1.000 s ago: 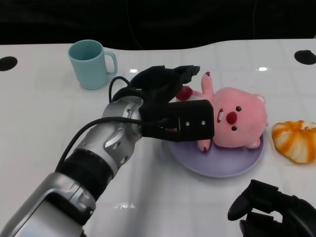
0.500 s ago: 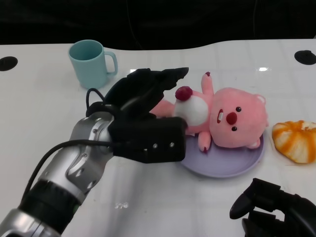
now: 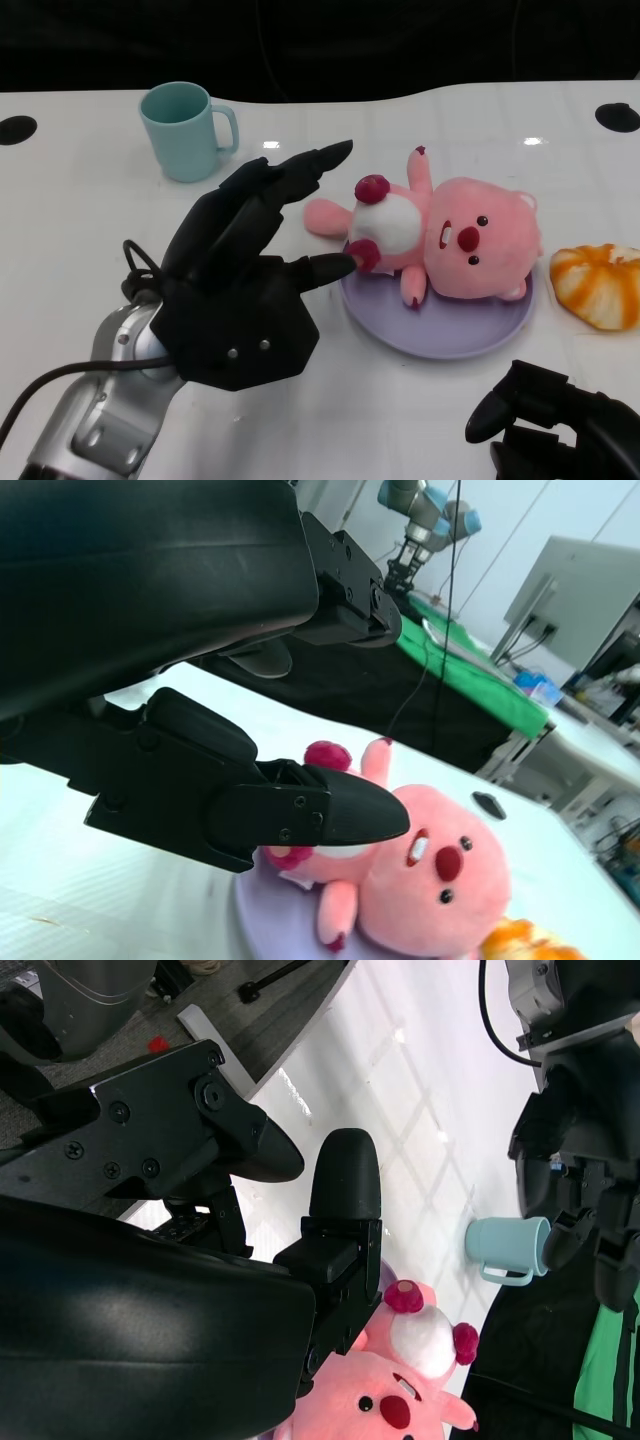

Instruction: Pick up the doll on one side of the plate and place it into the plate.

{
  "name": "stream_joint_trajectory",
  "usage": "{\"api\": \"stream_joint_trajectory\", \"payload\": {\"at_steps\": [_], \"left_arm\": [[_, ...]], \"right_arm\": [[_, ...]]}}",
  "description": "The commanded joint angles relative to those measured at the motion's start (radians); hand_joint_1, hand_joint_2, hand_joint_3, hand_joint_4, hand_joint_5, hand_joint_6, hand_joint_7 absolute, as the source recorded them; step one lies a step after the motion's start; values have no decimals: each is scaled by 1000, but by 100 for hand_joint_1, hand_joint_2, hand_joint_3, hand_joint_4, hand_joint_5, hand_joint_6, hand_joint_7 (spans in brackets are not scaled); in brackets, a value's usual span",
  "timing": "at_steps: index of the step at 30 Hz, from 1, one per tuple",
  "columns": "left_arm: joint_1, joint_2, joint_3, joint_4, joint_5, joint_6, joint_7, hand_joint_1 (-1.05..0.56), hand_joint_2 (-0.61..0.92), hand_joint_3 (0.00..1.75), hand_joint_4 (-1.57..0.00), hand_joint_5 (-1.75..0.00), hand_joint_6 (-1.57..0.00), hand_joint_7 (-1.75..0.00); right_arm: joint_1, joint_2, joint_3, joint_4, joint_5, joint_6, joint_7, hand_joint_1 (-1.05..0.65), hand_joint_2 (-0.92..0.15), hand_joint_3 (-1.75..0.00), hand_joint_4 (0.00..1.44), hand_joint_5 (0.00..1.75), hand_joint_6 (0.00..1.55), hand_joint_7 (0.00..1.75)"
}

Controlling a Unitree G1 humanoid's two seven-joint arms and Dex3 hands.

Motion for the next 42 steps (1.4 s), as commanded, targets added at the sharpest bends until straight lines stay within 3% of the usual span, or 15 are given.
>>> {"api": "stream_joint_trajectory", "payload": {"at_steps": [1, 10, 16, 17, 18, 20, 24, 32, 37, 42], "left_arm": [[46, -22, 37, -41, -80, -23, -6, -56, 92, 23, -15, -95, -42, -13], [232, -136, 95, -216, -340, 74, -37, -36, 92, 14, -45, -111, -69, -30], [340, -165, 106, -358, -406, 201, -29, -25, 87, 21, -56, -120, -67, -69], [360, -172, 107, -385, -417, 223, -26, -22, 83, 30, -57, -122, -65, -78], [377, -177, 109, -407, -429, 244, -26, -18, 72, 56, -60, -128, -63, -93], [408, -185, 114, -450, -455, 293, -29, -14, 60, 87, -65, -134, -64, -107], [470, -216, 130, -553, -543, 459, -14, -8, 49, 125, -84, -142, -79, -112], [554, -216, 138, -624, -599, 578, -16, -3, 45, 143, -90, -171, -86, -132], [586, -217, 155, -642, -614, 649, 2, -5, 43, 146, -98, -175, -86, -148], [630, -206, 157, -634, -616, 644, -15, -5, 43, 147, -94, -175, -82, -157]], "right_arm": [[2, -9, -6, 0, 4, -5, 3, -11, -64, -109, 65, 175, 47, 150], [-8, -11, -10, 5, 5, 3, 6, -12, -64, -108, 65, 175, 48, 149], [-13, -13, -8, 10, -2, -6, 8, -12, -64, -108, 66, 175, 48, 149], [-13, -13, -8, 10, -1, -5, 8, -12, -64, -108, 66, 175, 48, 149], [-13, -12, -8, 10, 0, -4, 8, -11, -64, -108, 66, 175, 48, 149], [-14, -12, -8, 8, 1, 1, 7, -11, -64, -109, 66, 175, 49, 148], [-17, -11, -10, 7, 3, 4, 6, -11, -64, -109, 66, 175, 49, 148], [-25, -11, -4, 13, -3, -3, 6, -11, -63, -109, 66, 175, 48, 149], [-29, -8, -2, 15, -7, -4, 3, -12, -63, -109, 67, 175, 49, 149], [-31, -7, -8, 20, 5, -3, 9, -11, -63, -110, 67, 175, 49, 149]]}}
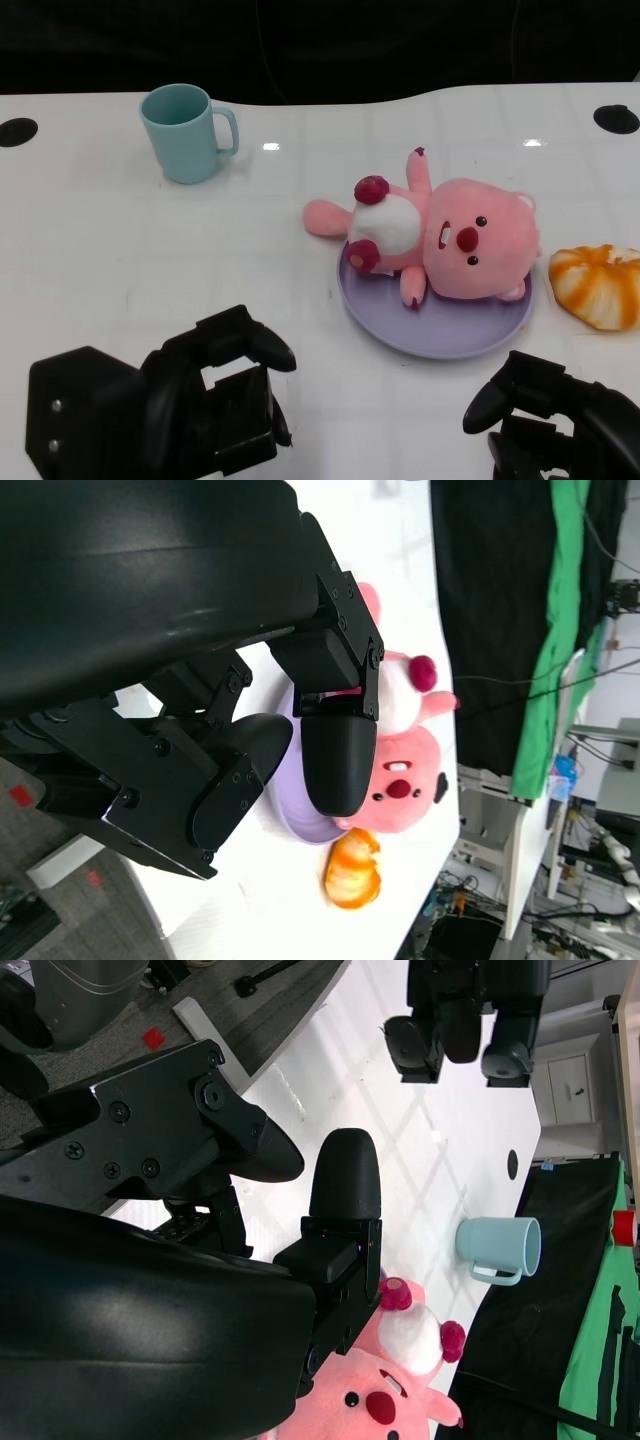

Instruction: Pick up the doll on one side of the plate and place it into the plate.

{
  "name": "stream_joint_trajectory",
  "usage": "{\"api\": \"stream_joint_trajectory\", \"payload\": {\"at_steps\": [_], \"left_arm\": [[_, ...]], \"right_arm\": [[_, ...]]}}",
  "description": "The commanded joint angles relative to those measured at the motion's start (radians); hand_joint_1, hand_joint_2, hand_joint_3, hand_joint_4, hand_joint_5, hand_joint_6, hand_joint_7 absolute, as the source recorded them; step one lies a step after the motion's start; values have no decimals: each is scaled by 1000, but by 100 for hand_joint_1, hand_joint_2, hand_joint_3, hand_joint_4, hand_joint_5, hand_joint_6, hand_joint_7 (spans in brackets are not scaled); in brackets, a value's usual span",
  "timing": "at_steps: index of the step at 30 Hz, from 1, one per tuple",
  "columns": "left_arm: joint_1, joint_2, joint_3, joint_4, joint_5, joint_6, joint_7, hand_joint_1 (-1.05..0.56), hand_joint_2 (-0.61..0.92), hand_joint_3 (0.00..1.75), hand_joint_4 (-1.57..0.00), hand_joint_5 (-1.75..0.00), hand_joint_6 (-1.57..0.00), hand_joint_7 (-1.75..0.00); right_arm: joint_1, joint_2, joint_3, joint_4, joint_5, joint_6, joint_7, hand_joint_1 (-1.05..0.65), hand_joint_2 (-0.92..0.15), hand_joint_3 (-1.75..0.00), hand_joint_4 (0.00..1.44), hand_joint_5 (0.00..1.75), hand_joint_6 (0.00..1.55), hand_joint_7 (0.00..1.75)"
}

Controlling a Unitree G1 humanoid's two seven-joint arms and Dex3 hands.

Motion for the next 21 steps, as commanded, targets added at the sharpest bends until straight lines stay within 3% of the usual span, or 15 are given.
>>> {"api": "stream_joint_trajectory", "payload": {"at_steps": [1, 7, 21], "left_arm": [[36, 16, 6, -3, -9, -1, -4, -5, 43, 147, -94, -175, -81, -158], [63, 30, -2, -2, 11, -22, -1, -5, 45, 142, -91, -175, -80, -160], [11, 57, 21, 61, 23, -40, -8, -4, 41, 147, -95, -175, -81, -160]], "right_arm": [[1, -7, -8, 8, 8, 0, 3, -11, -63, -111, 67, 175, 49, 149], [-3, -8, -11, 10, 4, -6, 1, -11, -63, -111, 66, 175, 48, 149], [-9, -10, -10, 26, -2, -27, 6, -7, -64, -111, 66, 175, 47, 150]]}}
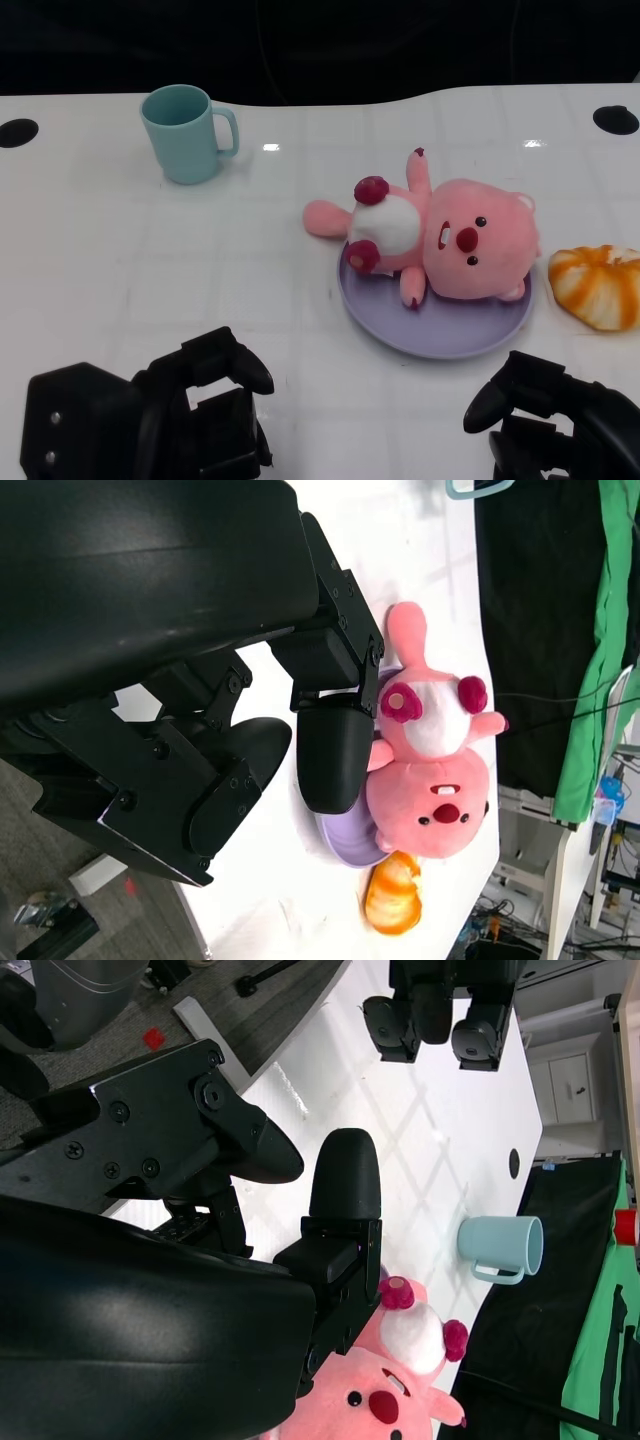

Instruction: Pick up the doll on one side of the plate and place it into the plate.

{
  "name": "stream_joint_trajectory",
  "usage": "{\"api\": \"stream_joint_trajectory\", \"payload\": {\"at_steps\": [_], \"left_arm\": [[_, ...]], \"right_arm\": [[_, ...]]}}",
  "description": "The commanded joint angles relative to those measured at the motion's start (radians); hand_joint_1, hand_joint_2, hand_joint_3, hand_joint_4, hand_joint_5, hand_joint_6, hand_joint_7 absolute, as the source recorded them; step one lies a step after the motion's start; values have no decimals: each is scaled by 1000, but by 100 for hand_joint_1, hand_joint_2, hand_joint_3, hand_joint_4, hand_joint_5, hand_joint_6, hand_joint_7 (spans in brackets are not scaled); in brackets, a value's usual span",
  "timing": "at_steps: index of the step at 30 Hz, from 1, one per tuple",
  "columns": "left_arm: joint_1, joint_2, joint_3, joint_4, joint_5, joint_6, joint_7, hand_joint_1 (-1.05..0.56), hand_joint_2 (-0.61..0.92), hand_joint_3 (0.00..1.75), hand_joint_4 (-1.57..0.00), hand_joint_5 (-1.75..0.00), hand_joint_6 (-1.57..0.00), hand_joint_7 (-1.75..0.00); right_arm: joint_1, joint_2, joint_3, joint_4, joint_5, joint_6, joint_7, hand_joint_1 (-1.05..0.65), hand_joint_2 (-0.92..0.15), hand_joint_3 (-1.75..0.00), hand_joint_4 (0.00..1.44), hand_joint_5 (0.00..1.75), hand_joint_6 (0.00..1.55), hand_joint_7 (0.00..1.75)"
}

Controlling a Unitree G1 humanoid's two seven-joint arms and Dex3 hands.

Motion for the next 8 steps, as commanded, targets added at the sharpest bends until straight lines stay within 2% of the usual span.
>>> {"api": "stream_joint_trajectory", "payload": {"at_steps": [1, 8], "left_arm": [[-6, 17, 4, 13, 6, -11, -8, -5, 41, 147, -95, -175, -81, -160], [-12, 16, 6, 15, -3, -15, -13, -5, 42, 145, -94, -175, -81, -160]], "right_arm": [[-2, -10, -9, 2, -1, -16, 4, -7, -64, -111, 66, 175, 47, 150], [-1, -10, -13, 2, 4, -16, 6, -7, -65, -110, 65, 175, 47, 150]]}}
